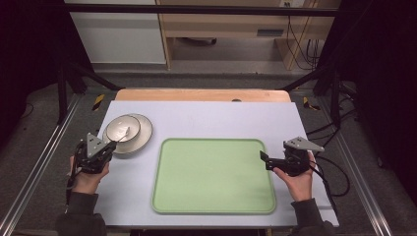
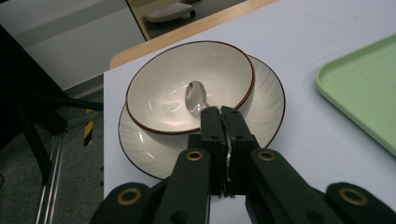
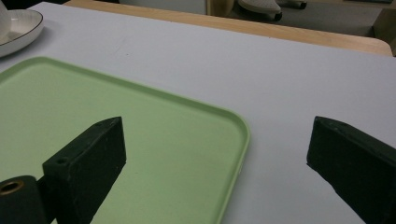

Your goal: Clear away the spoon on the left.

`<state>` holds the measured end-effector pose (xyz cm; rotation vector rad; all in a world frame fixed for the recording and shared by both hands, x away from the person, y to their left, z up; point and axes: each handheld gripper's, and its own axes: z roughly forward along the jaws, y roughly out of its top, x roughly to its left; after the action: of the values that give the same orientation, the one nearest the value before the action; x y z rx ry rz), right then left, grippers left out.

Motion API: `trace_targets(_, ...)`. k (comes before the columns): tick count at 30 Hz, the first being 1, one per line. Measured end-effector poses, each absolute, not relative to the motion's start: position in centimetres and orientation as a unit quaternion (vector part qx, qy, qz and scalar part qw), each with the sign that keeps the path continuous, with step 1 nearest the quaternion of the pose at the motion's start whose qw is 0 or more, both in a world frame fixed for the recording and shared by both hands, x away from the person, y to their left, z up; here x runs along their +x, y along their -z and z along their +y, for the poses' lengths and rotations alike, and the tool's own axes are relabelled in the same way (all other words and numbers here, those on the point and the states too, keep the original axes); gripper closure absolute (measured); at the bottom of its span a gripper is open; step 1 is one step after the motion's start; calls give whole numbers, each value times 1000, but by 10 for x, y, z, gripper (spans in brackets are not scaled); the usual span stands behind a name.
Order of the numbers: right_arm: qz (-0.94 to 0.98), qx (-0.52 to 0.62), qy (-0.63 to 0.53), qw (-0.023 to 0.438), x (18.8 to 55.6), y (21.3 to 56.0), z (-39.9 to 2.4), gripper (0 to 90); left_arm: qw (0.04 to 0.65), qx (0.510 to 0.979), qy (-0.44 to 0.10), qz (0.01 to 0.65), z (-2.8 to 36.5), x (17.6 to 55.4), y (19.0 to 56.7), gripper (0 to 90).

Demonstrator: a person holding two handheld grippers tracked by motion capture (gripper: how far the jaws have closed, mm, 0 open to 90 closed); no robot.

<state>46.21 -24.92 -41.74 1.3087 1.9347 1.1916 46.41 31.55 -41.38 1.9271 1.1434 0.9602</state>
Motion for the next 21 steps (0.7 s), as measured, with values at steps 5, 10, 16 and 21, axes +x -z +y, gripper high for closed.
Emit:
trace_targets(5, 713, 482, -439, 257, 462, 417, -249, 48, 346, 739, -373, 441, 316, 463, 412, 887)
trace_targets(10, 714, 482, -439, 257, 462, 417, -249, 48, 347, 738, -379, 438, 316, 461, 409, 887)
trace_targets(16, 714, 482, -439, 256, 462, 417, -249, 47, 352, 735, -385, 433, 315, 458, 404, 888)
trace_targets(21, 714, 481, -439, 257, 462, 417, -250, 47, 356, 733, -389, 430, 314, 455, 400, 888)
